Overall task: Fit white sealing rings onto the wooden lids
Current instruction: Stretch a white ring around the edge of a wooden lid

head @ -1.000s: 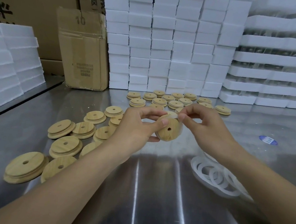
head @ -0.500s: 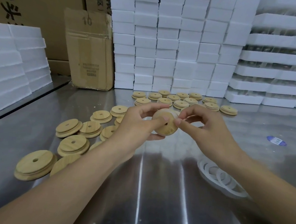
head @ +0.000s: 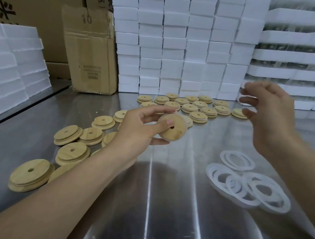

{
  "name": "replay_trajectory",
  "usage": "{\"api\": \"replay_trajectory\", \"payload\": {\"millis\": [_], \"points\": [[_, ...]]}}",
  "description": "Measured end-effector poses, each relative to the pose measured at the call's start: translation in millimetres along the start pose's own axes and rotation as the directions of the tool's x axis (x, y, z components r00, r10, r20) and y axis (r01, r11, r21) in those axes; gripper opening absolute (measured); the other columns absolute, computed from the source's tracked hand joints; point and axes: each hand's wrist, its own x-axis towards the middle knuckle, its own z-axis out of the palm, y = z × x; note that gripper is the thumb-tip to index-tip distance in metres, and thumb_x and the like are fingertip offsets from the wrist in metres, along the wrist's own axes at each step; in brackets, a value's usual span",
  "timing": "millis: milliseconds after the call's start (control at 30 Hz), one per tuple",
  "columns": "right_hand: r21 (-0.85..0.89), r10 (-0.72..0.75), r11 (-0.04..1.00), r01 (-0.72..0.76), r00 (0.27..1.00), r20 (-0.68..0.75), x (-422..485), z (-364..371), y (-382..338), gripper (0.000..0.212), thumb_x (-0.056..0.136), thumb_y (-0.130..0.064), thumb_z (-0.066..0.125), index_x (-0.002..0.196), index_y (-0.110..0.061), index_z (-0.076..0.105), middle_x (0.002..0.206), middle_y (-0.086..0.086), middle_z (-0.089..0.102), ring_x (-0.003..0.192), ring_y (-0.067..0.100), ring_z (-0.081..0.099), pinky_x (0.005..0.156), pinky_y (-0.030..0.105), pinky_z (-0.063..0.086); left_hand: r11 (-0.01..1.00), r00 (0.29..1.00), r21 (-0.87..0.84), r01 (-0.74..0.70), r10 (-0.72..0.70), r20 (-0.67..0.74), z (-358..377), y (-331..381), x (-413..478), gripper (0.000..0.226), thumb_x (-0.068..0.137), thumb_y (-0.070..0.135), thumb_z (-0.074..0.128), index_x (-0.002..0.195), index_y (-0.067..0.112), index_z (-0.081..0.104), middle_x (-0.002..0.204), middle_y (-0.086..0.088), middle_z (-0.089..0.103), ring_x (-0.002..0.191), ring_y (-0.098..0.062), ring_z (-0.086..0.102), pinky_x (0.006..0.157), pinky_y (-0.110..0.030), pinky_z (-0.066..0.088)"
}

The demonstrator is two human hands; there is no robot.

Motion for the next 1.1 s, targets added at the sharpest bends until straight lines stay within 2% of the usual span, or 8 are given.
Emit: {"api": "replay_trajectory", "payload": {"millis": [167, 300, 367, 467, 633, 800, 967, 1100], "points": [[-0.210, 0.029, 0.978, 0.005, 0.987, 0.158, -13.5, 12.9, 16.8, 0.017, 0.095, -0.019, 0.070, 0.080, -0.027, 0.068, 0.081, -0.012, 0.071, 0.074, 0.005, 0.065, 0.071, 0.026, 0.048, 1.000, 1.000, 0.015, -0.003, 0.003, 0.007, 2.7, 0.5, -0.1, 0.022, 0.093, 0.007, 0.080, 0.108, 0.023, 0.083, 0.112, -0.007, 0.079, 0.101, -0.017, 0.076, 0.074, -0.043, 0.067], [-0.311, -0.030, 0.923, 0.227, 0.848, 0.530, -38.7, 29.6, 28.8, 0.002, 0.096, -0.020, 0.074, 0.096, -0.021, 0.073, 0.094, -0.013, 0.073, 0.086, 0.002, 0.067, 0.073, 0.018, 0.053, 0.999, 1.000, 0.050, -0.003, 0.002, 0.021, 4.4, 0.3, -2.9, 0.020, 0.094, 0.009, 0.080, 0.110, 0.021, 0.081, 0.113, -0.005, 0.079, 0.103, -0.019, 0.077, 0.074, -0.040, 0.067], [-0.323, -0.060, 0.894, 0.310, 0.798, 0.599, -45.3, 34.0, 35.0, 0.009, 0.095, -0.019, 0.076, 0.103, -0.017, 0.072, 0.101, -0.006, 0.074, 0.091, 0.007, 0.070, 0.078, 0.018, 0.053, 0.998, 0.999, 0.056, 0.001, -0.003, 0.032, 5.0, 0.4, -2.9, 0.021, 0.093, 0.012, 0.081, 0.111, 0.023, 0.078, 0.110, -0.003, 0.080, 0.101, -0.020, 0.078, 0.074, -0.040, 0.067], [-0.277, 0.006, 0.941, 0.194, 0.808, 0.589, -42.5, 32.2, 34.9, 0.011, 0.092, -0.018, 0.079, 0.102, -0.018, 0.073, 0.096, 0.002, 0.077, 0.084, 0.007, 0.070, 0.071, 0.017, 0.050, 0.998, 0.997, 0.051, 0.023, -0.027, 0.075, 4.1, 0.1, -2.8, 0.025, 0.096, 0.013, 0.079, 0.117, 0.025, 0.073, 0.110, -0.003, 0.081, 0.102, -0.022, 0.078, 0.077, -0.040, 0.067], [-0.236, 0.311, 0.949, -0.209, 0.739, 0.597, -28.5, 19.3, 35.3, 0.026, 0.079, -0.036, 0.084, 0.103, -0.027, 0.077, 0.101, 0.001, 0.080, 0.086, 0.009, 0.072, 0.082, 0.032, 0.046, 0.997, 0.992, 0.018, 0.069, -0.070, 0.104, 4.6, 3.3, -2.4, 0.028, 0.096, 0.013, 0.078, 0.121, 0.025, 0.071, 0.110, -0.007, 0.081, 0.099, -0.019, 0.077, 0.076, -0.035, 0.065], [-0.299, 0.346, 0.935, -0.190, 0.676, 0.651, -28.8, 18.5, 40.0, 0.035, 0.081, -0.045, 0.083, 0.113, -0.031, 0.076, 0.110, 0.002, 0.080, 0.094, 0.011, 0.073, 0.086, 0.035, 0.047, 0.995, 0.993, -0.007, 0.099, -0.098, 0.072, 6.8, 1.2, -4.1, 0.023, 0.095, 0.012, 0.079, 0.117, 0.016, 0.074, 0.112, -0.012, 0.080, 0.097, -0.022, 0.078, 0.075, -0.034, 0.065], [-0.302, 0.342, 0.937, -0.174, 0.621, 0.705, -20.1, 11.5, 37.3, 0.047, 0.073, -0.033, 0.090, 0.117, -0.031, 0.075, 0.106, 0.006, 0.080, 0.090, 0.011, 0.072, 0.078, 0.028, 0.049, 0.995, 0.994, -0.020, 0.095, -0.094, 0.060, 8.2, 1.9, -4.1, 0.016, 0.095, 0.010, 0.078, 0.111, 0.012, 0.078, 0.109, -0.010, 0.081, 0.094, -0.020, 0.079, 0.074, -0.032, 0.065], [-0.393, 0.354, 0.913, -0.105, 0.683, 0.639, -6.2, -0.3, 37.4, 0.039, 0.080, -0.032, 0.087, 0.117, -0.033, 0.074, 0.105, 0.005, 0.081, 0.089, 0.013, 0.075, 0.076, 0.028, 0.050, 0.995, 0.994, 0.022, 0.102, -0.101, -0.044, 9.4, 1.3, -4.3, 0.016, 0.099, 0.018, 0.075, 0.114, 0.022, 0.078, 0.116, -0.001, 0.079, 0.101, -0.016, 0.079, 0.081, -0.034, 0.067]]}}
